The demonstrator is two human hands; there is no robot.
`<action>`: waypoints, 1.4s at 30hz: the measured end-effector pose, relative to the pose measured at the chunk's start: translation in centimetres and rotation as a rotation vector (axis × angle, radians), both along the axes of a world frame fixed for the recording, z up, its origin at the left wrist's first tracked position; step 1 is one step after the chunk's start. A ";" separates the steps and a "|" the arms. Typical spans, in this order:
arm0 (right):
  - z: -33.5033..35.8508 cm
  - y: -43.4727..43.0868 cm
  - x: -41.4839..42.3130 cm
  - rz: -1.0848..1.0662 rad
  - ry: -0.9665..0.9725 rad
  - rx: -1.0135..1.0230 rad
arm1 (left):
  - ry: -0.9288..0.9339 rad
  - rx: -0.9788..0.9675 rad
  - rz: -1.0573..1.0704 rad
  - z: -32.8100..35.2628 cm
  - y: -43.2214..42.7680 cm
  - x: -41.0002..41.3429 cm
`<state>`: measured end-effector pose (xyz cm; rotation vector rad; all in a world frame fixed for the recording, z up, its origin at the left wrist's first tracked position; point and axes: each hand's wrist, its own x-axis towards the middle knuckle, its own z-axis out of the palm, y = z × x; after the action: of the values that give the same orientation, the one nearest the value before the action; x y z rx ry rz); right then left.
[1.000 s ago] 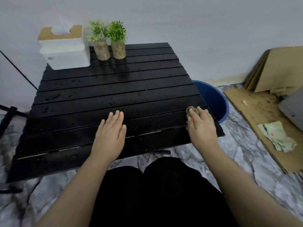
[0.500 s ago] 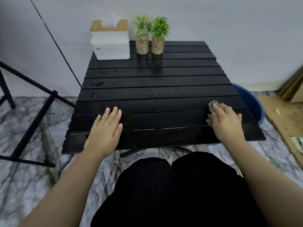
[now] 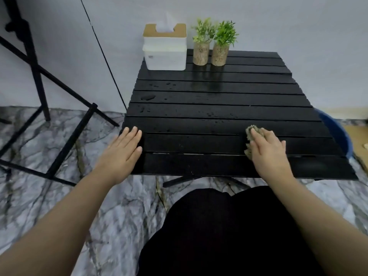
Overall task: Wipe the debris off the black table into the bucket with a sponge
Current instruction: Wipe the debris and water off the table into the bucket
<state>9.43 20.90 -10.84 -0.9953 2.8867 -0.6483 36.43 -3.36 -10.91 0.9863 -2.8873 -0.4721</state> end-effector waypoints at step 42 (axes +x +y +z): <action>1.4 -20.0 12.7 1.056 0.169 0.054 | 0.168 0.102 -0.370 -1.7 -14.5 -6.3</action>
<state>22.16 0.85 -9.41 -2.3065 1.9552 -0.3783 30.16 -17.91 -12.61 0.3909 -2.9150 -0.6910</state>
